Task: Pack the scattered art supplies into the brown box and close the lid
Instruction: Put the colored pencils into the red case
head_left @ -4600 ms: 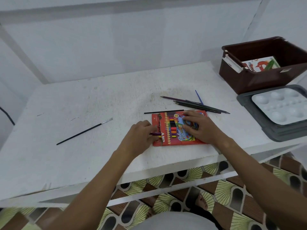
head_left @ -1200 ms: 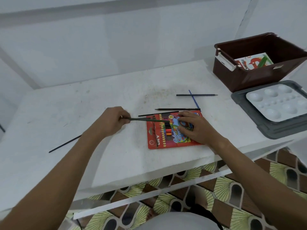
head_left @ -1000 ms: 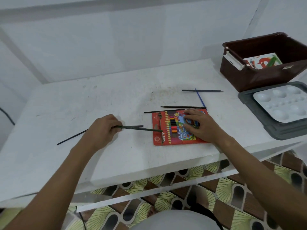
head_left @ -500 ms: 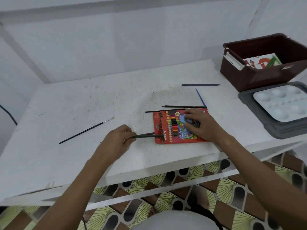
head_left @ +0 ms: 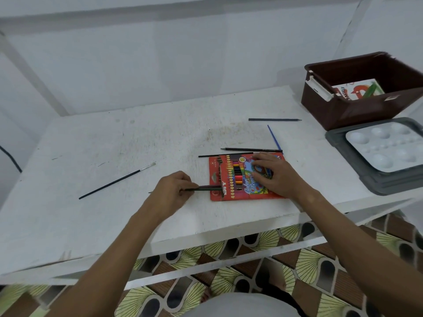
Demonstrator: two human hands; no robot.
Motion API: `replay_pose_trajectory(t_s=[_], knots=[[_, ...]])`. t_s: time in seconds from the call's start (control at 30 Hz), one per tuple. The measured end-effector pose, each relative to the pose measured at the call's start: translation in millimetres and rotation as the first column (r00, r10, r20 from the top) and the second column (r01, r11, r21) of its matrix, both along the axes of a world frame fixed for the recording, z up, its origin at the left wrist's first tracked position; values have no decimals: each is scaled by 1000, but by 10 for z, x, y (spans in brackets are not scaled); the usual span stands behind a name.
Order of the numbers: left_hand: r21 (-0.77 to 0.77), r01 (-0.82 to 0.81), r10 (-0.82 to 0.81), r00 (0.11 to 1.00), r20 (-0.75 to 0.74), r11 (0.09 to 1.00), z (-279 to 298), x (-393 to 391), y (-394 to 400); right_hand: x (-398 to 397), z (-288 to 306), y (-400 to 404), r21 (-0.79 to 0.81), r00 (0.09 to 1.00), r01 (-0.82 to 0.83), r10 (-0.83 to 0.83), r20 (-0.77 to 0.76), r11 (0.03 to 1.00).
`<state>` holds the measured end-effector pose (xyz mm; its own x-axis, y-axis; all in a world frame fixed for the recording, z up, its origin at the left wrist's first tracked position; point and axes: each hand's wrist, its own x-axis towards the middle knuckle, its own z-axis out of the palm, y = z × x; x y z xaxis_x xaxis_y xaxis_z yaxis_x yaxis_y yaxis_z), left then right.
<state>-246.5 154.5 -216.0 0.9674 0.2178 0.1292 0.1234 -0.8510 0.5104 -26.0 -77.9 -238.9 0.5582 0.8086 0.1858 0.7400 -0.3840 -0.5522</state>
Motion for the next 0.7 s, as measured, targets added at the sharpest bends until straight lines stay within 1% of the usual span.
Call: replay_pose_trajectory(t_s=[0.1, 0.2, 0.3, 0.4, 0.5, 0.57, 0.63, 0.7], knots=[[44, 44, -41, 997, -58, 998, 22, 78, -56, -6, 9, 2, 5, 1000, -2, 2, 3, 1000], [59, 47, -41, 995, -92, 997, 38, 208, -155, -2, 15, 4, 13, 1000, -5, 5, 2, 1000], [11, 98, -95, 987, -131, 995, 67, 322, -316, 5, 4, 2, 16, 1000, -10, 10, 7, 1000], [-35, 142, -145, 982, -123, 989, 98, 349, -417, 10, 1, 7, 34, 1000, -14, 14, 16, 999], [-1, 102, -101, 987, -123, 995, 68, 311, -371, 15, -8, 1, 41, 1000, -15, 14, 15, 999], [-4, 62, -62, 993, -101, 998, 64, 249, -306, 17, -15, 0, 39, 1000, -14, 14, 16, 999], [19, -9, 11, 996, -90, 1000, 73, 180, -205, 19, -21, -2, 37, 1000, -14, 13, 14, 999], [63, -81, 87, 990, -112, 995, 76, 107, -77, 19, -19, 0, 38, 1000, -13, 13, 7, 999]])
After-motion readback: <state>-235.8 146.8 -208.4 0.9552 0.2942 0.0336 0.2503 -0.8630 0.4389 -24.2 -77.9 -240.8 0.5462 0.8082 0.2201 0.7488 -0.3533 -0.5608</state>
